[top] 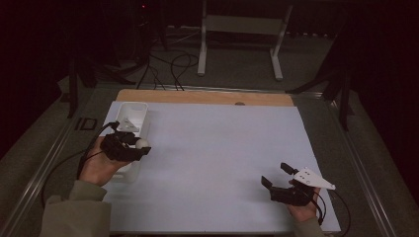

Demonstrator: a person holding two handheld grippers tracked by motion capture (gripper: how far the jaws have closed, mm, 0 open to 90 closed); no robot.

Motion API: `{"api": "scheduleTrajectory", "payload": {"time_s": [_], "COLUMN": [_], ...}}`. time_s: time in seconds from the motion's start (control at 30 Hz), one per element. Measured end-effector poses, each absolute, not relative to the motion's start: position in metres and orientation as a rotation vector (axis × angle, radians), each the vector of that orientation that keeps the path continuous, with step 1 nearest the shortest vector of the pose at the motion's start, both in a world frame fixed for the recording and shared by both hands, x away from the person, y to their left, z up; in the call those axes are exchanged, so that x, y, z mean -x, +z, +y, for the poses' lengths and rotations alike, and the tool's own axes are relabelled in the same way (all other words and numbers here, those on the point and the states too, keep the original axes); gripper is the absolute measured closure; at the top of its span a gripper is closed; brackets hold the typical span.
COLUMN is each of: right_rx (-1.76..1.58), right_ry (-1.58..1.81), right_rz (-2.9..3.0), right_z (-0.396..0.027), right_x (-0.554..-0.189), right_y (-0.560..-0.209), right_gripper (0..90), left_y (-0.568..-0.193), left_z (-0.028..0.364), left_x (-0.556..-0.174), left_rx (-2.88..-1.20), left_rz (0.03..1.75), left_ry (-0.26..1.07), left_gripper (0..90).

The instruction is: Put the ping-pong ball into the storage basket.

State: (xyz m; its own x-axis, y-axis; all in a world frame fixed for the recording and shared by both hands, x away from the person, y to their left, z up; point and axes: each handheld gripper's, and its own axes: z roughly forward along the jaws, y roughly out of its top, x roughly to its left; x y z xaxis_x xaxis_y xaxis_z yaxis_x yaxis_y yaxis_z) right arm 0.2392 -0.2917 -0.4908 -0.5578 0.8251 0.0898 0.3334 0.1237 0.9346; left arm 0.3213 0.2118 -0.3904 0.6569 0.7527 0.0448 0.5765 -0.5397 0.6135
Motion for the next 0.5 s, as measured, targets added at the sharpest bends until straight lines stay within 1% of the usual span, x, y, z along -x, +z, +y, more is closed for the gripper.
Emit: {"api": "scheduleTrajectory", "payload": {"time_s": [0.5], "right_rx": [-1.118], "right_ry": [1.430], "right_rz": [1.954], "right_z": [-0.2918], "right_x": [-0.2392], "right_y": [-0.4910], "right_gripper": [8.0], "left_y": [-0.3918], "left_z": [0.2201], "left_x": [-0.3226], "left_rx": [-2.298], "left_rz": [1.074], "left_ry": [0.427], "left_gripper": [51.1]}}
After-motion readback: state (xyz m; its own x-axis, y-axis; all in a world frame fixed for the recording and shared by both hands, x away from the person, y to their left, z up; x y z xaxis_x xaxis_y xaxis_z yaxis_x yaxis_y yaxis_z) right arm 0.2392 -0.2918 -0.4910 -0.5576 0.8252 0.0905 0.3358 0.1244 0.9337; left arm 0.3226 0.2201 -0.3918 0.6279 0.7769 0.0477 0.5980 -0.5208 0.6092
